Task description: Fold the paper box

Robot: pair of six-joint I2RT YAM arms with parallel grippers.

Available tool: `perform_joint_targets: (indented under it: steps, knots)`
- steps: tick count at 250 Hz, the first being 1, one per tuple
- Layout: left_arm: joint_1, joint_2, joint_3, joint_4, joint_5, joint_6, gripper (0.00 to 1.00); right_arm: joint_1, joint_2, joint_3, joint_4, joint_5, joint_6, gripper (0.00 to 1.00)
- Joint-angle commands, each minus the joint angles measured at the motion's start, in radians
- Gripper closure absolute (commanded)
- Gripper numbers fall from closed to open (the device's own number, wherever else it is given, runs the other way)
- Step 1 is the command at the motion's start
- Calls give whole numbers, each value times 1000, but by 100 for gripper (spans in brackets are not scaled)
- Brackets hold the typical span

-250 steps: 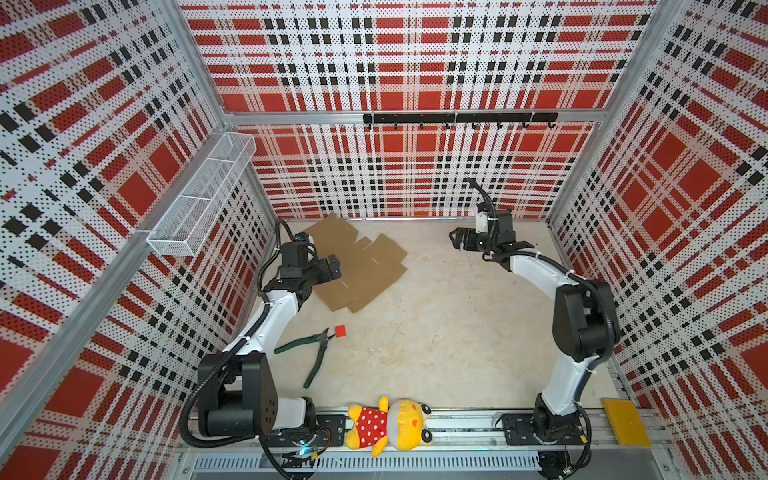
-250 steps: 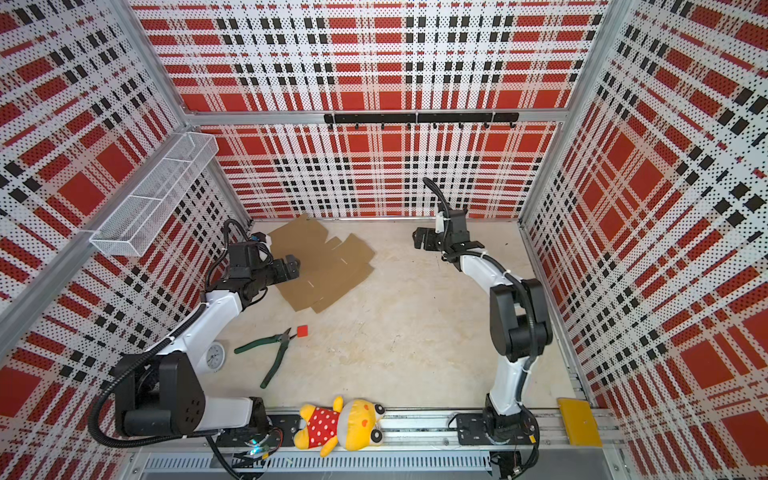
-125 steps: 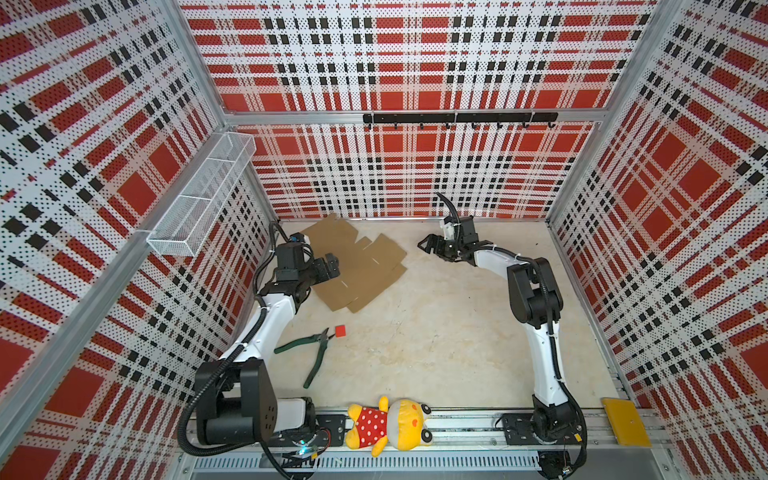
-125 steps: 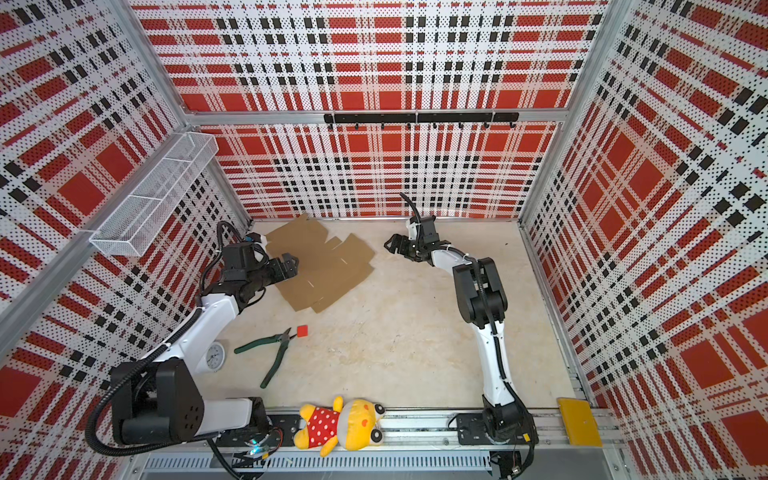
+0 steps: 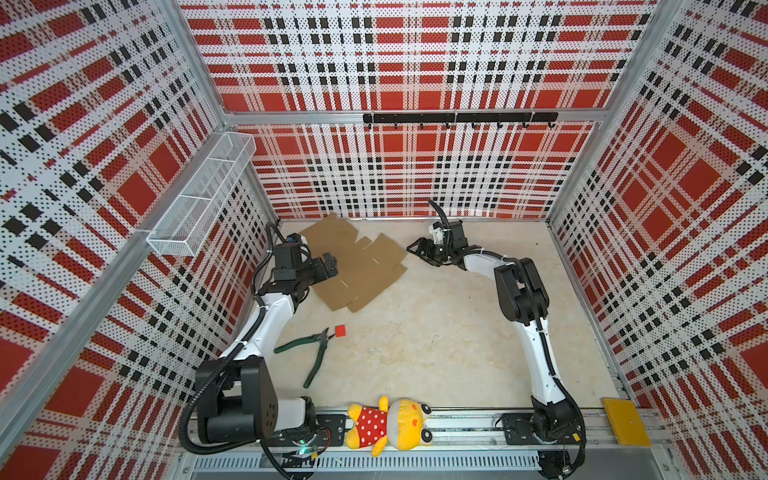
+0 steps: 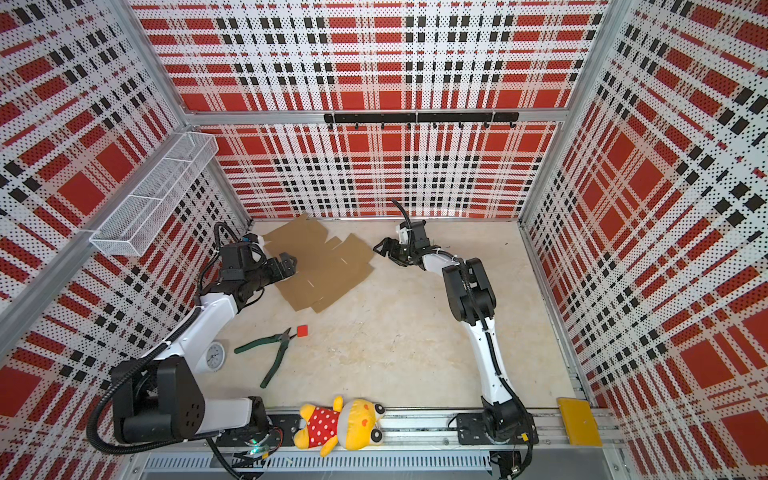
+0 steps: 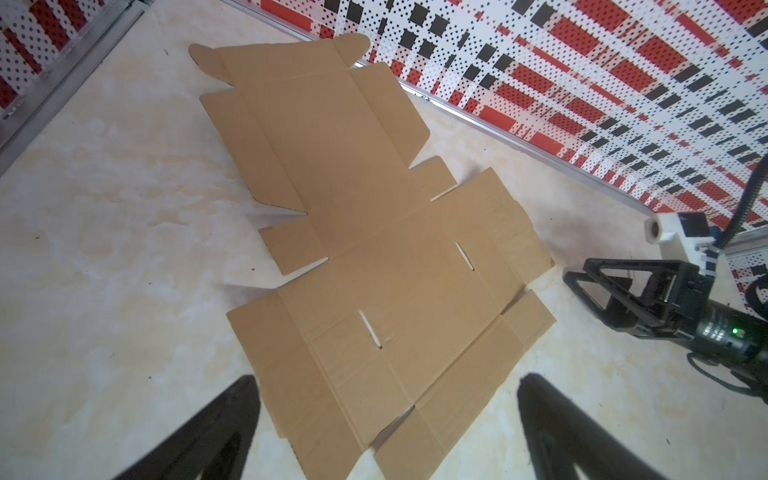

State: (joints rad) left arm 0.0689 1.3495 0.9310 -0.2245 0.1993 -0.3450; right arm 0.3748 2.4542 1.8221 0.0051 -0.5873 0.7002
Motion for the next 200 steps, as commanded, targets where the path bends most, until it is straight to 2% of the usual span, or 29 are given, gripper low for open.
perform_joint_targets:
  steps: [1,27,81,134,177,200]
  knots:
    - [10,-12,3,27,8,-35,1,21,52,43,41,-26,19,14]
    - [12,-19,8,16,10,-34,1,26,90,83,27,-35,37,17]
    - [24,-25,-1,20,2,-32,1,39,151,146,49,-52,70,30]
    - [29,-35,-16,32,1,-33,1,44,196,185,61,-56,101,47]
    - [36,-36,-13,35,1,-35,1,44,210,200,75,-65,119,68]
    - [38,-37,-12,33,1,-44,1,44,208,197,67,-66,119,76]
